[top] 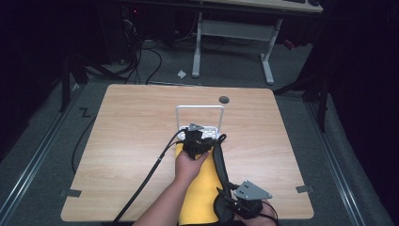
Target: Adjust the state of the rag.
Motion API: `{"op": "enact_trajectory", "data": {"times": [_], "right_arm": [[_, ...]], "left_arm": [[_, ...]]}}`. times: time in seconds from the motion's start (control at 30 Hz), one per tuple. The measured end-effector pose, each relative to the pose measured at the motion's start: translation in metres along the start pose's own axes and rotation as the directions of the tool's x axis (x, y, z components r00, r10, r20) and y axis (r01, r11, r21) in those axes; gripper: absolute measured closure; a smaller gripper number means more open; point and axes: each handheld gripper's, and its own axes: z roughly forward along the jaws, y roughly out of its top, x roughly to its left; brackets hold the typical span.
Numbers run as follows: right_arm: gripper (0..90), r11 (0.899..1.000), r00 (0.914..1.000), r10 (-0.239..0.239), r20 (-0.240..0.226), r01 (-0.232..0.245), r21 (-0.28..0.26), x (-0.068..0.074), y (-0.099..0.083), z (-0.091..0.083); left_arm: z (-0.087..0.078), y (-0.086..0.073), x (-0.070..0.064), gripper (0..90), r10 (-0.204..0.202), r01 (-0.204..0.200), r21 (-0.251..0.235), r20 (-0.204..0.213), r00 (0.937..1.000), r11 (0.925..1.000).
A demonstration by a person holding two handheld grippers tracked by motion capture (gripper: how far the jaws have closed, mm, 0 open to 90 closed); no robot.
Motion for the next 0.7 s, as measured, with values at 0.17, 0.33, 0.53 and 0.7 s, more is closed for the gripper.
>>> {"op": "enact_trajectory", "data": {"times": [0.17, 0.33, 0.53, 0.7], "right_arm": [[63.7, 1.000, 0.9997, 0.009, 0.021, -0.009, -0.009, -0.006, 0.000, 0.000], [63.8, 1.000, 0.9997, 0.009, 0.022, -0.009, 0.020, -0.009, -0.003, 0.007], [63.8, 0.999, 0.9997, 0.011, 0.022, -0.012, 0.038, -0.011, -0.004, 0.013], [63.8, 0.999, 0.9997, 0.013, 0.021, -0.014, 0.047, -0.011, -0.005, 0.015]], "left_arm": [[-0.004, -0.003, -0.002, 60.4, 0.020, -0.020, 0.000, 0.002, 0.9998, 0.9998], [-0.021, -0.009, 0.005, 60.9, 0.033, -0.033, -0.010, -0.021, 0.9992, 0.9994], [-0.047, -0.023, 0.015, 61.9, 0.056, -0.057, -0.007, -0.052, 0.9971, 0.9984], [-0.077, -0.043, 0.017, 62.7, 0.102, -0.102, -0.008, -0.060, 0.9930, 0.9947]]}}
